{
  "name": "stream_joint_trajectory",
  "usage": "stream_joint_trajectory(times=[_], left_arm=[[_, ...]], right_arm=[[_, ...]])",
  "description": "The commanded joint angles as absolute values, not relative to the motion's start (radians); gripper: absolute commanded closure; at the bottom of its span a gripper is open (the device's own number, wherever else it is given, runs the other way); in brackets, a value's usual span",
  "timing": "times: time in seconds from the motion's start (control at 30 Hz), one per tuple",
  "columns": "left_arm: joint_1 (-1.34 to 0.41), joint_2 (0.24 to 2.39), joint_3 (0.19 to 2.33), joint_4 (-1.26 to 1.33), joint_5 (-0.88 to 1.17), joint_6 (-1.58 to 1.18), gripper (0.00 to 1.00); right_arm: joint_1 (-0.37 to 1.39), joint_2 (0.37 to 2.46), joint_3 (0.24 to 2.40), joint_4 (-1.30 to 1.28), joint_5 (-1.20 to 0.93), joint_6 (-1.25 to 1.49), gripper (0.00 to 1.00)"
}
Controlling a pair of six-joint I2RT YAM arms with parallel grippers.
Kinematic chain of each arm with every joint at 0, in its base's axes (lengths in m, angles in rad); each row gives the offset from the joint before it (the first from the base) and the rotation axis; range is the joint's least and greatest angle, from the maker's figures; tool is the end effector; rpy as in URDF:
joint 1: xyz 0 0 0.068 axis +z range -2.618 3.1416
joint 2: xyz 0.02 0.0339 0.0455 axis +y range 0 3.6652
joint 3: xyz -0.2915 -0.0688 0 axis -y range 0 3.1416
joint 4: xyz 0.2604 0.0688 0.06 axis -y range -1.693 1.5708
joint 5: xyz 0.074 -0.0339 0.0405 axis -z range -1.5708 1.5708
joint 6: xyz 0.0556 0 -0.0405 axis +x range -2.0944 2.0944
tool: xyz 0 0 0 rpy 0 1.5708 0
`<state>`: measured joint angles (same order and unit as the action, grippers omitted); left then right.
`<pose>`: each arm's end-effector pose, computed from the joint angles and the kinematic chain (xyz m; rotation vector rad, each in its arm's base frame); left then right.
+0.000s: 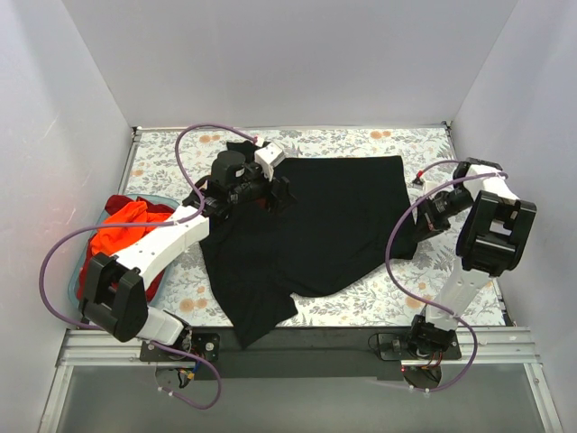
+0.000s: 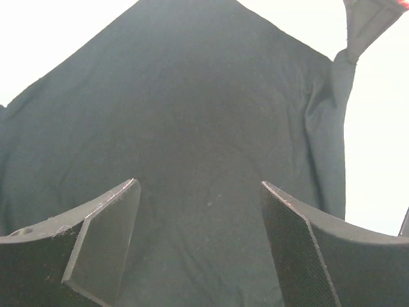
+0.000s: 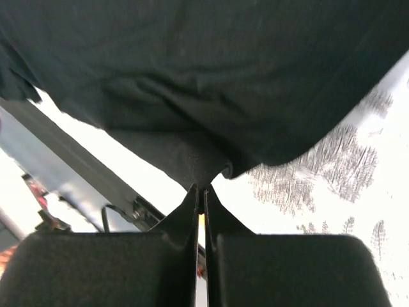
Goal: Fold and stack the t-shirts
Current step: Flatten the tshirt out
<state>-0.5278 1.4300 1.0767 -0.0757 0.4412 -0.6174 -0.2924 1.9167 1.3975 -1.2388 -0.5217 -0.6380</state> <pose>0.2966 -0.2004 0.3166 0.2114 2.1451 -1.1445 0.3450 -0.0749 0.1906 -0.4355 2.9261 0.8301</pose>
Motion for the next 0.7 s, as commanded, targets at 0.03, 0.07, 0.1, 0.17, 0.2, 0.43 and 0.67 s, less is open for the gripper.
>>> stream_joint_trajectory(times=[0.03, 0.07, 0.1, 0.17, 0.2, 0.43, 0.67], left_arm=[[-0.518, 1.370, 1.054, -0.086, 0.442, -0.615, 0.26], [-0.517, 1.367, 1.049, -0.086, 0.442, -0.617, 0.26], [-0.515, 1.359, 1.042, -0.086, 0.443, -0.615, 0.26], [-0.517, 1.355, 1.034, -0.087, 0.439, -0.615, 0.26], [-0.517, 1.351, 1.031, -0.086, 0.437, -0.615, 0.26], [-0.512, 1.328, 1.002, -0.124, 0.402, -0.640, 0.26], [-0.347, 1.310, 1.038, -0.484, 0.631, -0.573, 0.38]], right_arm=[[-0.293, 1.744, 1.301, -1.316, -0.424, -0.750, 0.99], [-0.284, 1.720, 1.272, -1.318, -0.361, -0.770, 0.99], [-0.275, 1.688, 1.243, -1.319, -0.323, -0.790, 0.99], [-0.246, 1.663, 1.134, -1.318, -0.215, -0.859, 0.99], [-0.236, 1.648, 1.099, -1.319, -0.189, -0.877, 0.99], [-0.178, 1.637, 1.002, -1.315, -0.111, -0.913, 0.75], [-0.247, 1.646, 1.314, -1.316, -0.141, -0.923, 0.64]])
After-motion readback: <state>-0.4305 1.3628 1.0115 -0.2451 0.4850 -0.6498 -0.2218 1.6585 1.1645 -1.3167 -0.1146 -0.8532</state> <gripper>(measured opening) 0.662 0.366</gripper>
